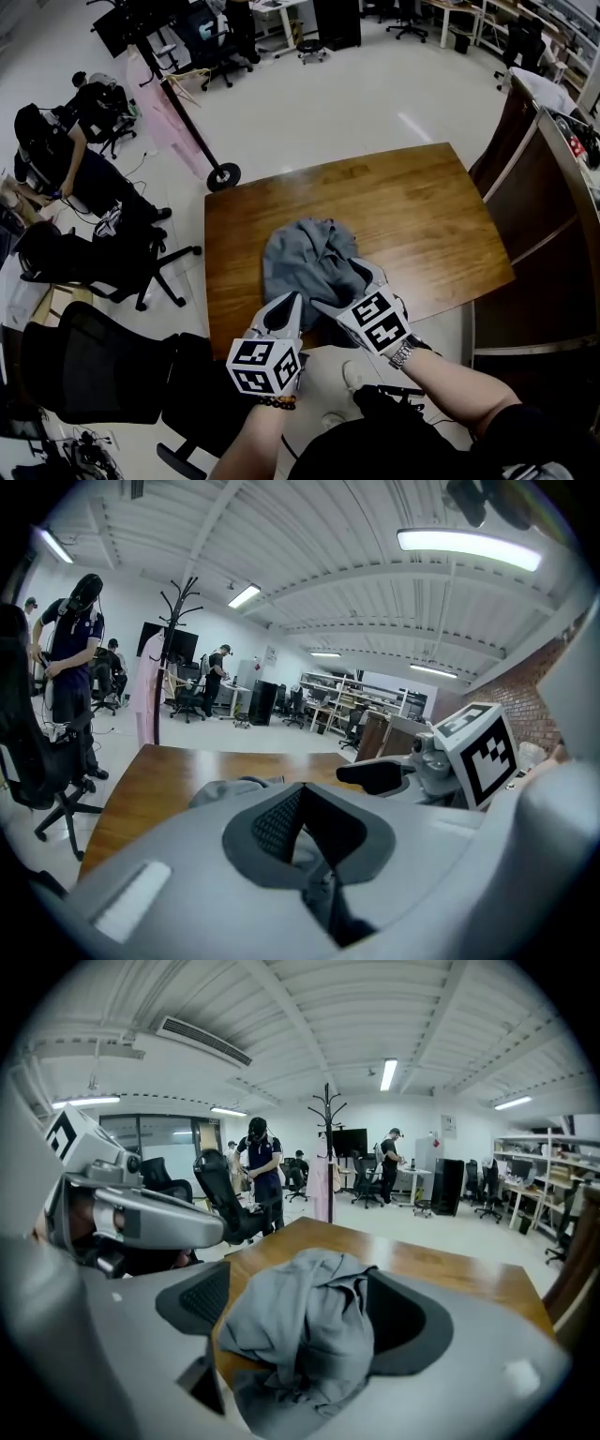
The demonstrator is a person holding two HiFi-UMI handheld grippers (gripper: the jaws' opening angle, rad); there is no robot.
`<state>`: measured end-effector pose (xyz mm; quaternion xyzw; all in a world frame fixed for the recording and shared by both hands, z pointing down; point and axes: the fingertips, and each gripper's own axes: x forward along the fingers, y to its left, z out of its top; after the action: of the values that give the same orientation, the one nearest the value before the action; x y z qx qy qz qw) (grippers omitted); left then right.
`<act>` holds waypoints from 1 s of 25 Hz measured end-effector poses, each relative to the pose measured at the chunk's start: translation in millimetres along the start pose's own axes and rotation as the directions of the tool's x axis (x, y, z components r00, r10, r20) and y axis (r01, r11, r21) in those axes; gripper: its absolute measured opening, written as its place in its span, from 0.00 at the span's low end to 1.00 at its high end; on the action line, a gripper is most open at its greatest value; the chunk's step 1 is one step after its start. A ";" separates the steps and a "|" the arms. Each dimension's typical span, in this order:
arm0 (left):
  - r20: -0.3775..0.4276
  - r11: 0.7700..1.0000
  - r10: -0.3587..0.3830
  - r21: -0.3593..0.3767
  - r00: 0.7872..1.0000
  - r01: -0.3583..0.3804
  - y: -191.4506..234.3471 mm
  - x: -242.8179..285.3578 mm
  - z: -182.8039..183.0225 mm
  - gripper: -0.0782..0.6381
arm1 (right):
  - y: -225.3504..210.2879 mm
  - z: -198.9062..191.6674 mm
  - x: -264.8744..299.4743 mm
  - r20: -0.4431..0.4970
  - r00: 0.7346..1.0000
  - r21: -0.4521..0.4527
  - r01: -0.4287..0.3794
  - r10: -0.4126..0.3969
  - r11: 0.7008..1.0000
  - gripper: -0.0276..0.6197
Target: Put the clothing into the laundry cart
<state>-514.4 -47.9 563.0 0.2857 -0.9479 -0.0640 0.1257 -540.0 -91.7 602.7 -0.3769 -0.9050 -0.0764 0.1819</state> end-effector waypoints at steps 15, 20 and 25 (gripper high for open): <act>-0.059 0.996 0.069 -0.050 0.996 -0.072 82.7 78.4 -37.1 0.11 | -64.7 -68.9 131.5 -0.185 0.982 0.015 -0.026 0.028 1.000 0.92; -0.066 0.994 0.083 -0.062 0.994 -0.087 98.0 93.7 -41.8 0.11 | -75.6 -92.0 163.5 -0.242 0.969 0.024 -0.043 0.047 0.999 0.95; -0.080 0.993 0.094 -0.066 0.992 -0.099 106.2 103.2 -49.4 0.11 | -85.2 -121.0 187.3 -0.299 0.953 0.043 -0.044 0.055 0.998 0.95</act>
<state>-639.7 -19.9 651.8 0.2371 -0.9523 -0.0800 0.1748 -689.3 -62.4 786.6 -0.3802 -0.8584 -0.1118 0.3257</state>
